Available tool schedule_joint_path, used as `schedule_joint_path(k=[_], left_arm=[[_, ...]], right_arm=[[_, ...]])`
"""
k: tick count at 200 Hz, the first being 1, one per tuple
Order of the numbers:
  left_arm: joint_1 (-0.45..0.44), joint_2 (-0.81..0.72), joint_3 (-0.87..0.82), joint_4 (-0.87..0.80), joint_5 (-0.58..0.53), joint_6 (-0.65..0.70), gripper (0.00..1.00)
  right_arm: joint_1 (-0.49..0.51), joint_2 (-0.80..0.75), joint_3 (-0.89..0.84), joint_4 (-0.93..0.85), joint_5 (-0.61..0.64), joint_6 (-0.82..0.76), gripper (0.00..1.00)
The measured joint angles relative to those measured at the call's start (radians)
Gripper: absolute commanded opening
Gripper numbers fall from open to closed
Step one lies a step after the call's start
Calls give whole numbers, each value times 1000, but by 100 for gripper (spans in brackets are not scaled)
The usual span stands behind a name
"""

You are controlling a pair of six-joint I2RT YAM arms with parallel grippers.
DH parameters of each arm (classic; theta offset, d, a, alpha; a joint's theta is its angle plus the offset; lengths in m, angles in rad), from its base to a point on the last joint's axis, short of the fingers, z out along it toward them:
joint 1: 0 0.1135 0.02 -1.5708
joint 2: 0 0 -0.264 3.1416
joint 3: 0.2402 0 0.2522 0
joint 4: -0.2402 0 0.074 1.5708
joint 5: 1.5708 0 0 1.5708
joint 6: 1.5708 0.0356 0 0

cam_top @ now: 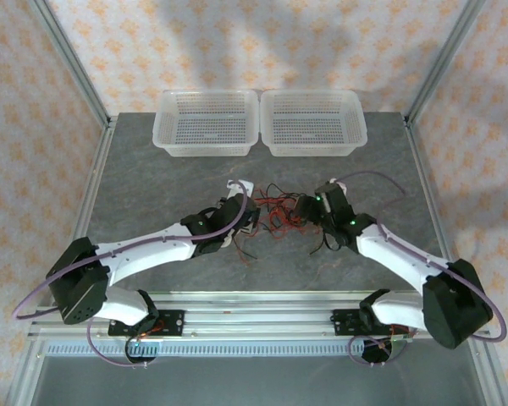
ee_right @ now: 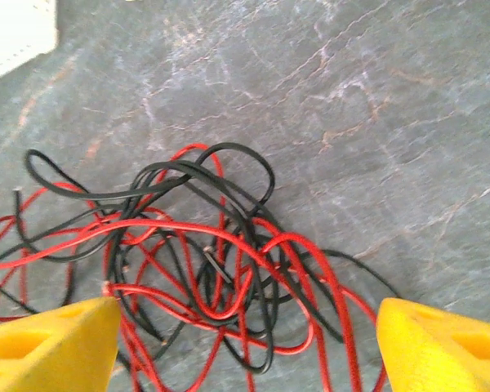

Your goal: Untangle the cables

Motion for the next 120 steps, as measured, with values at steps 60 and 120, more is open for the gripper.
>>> schedule_joint_path(k=[60,120], left_arm=[[-13,304,131,91,101,-60,60],[-8,563,279,152,46,-126,61]], right_arm=[[0,99,-30,50,-11,91,79],[0,272,-29,92,61,82,63]])
